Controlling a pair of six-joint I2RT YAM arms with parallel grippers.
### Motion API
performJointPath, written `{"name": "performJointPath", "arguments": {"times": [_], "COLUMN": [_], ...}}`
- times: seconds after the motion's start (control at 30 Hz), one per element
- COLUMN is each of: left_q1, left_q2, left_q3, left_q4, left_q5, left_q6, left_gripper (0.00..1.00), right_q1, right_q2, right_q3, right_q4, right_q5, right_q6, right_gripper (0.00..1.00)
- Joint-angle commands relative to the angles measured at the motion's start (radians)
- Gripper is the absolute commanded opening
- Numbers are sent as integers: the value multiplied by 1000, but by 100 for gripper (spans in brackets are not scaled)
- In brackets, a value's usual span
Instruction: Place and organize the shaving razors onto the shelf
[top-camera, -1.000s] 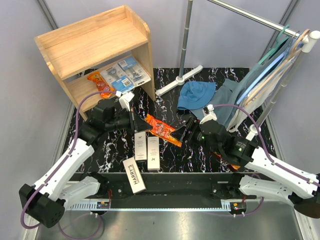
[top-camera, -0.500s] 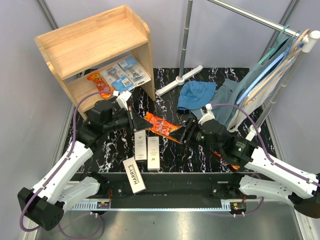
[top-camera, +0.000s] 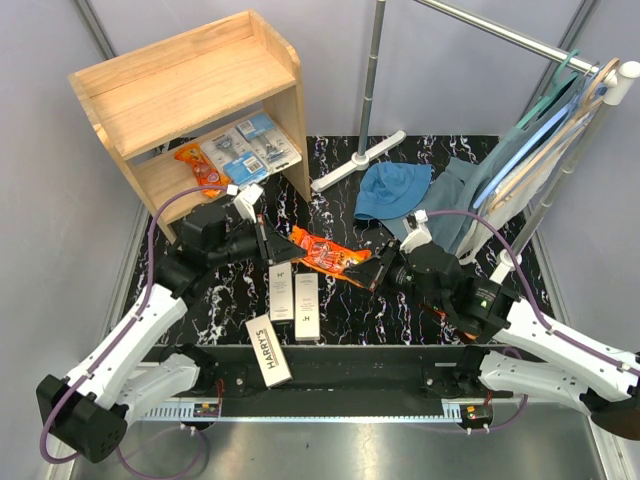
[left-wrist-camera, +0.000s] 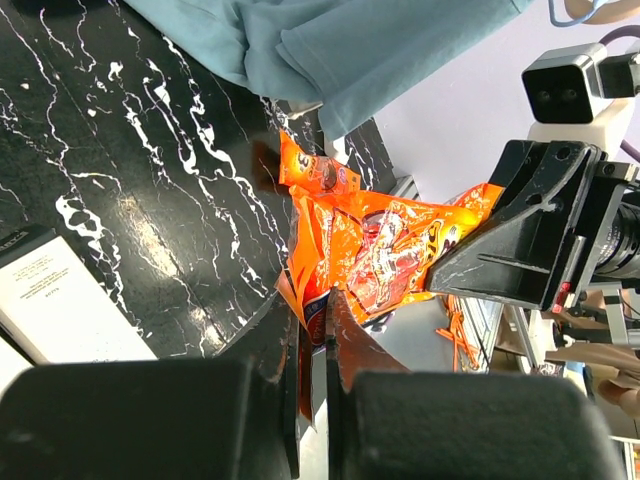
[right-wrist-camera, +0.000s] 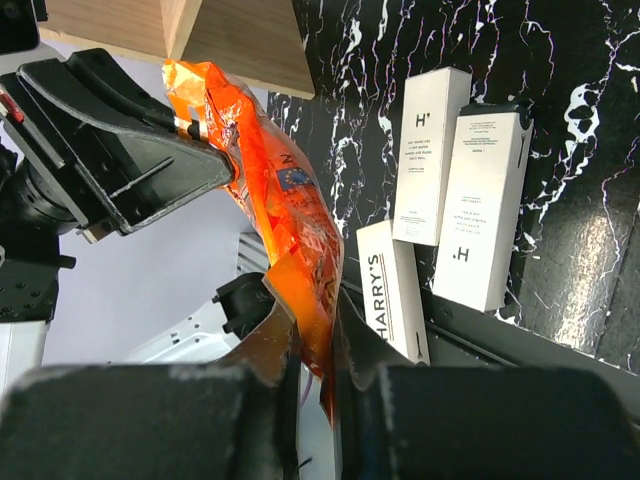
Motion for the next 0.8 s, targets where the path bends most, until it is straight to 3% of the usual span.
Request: {"name": "performJointPath", "arguments": {"times": [0.0, 0.03, 0.07, 0.13, 0.2, 0.27, 0.3, 0.5, 0.77], "left_q1": [7, 5, 5, 4, 7, 5, 7, 7, 5], "left_q2": [-36, -37, -37, -36, -33, -31, -31, -41, -114], "left_q3": [-11, -8, -7, 5, 24, 34, 48, 123, 298], "left_q4": [40, 30, 22, -7, -50, -81, -108, -260, -498], "left_q5": [7, 6, 0, -8, -20, -42, -48, -189, -577], "left_q6": [9, 18, 24, 50, 68, 96, 105, 189, 274], "left_gripper": [10, 14, 28, 46, 75, 84, 94, 99, 99], "right_q1": [-2, -2, -2, -2, -2, -1, -2, -2, -2], "right_q2": [-18, -18, -18, -18, -20, -23, -20, -23, -9], "right_q3": [-4, -6, -7, -7, -7, -7, -6, -13, -13], "right_q4": [19, 19, 20, 20, 23, 23, 22, 25, 25], "right_q5": [28, 27, 25, 25, 25, 25, 25, 25, 24], "right_q6": [-13, -13, -13, -14, -14, -14, -14, -10, -10], "right_gripper": [5, 5, 5, 4, 4, 4, 4, 4, 3]}}
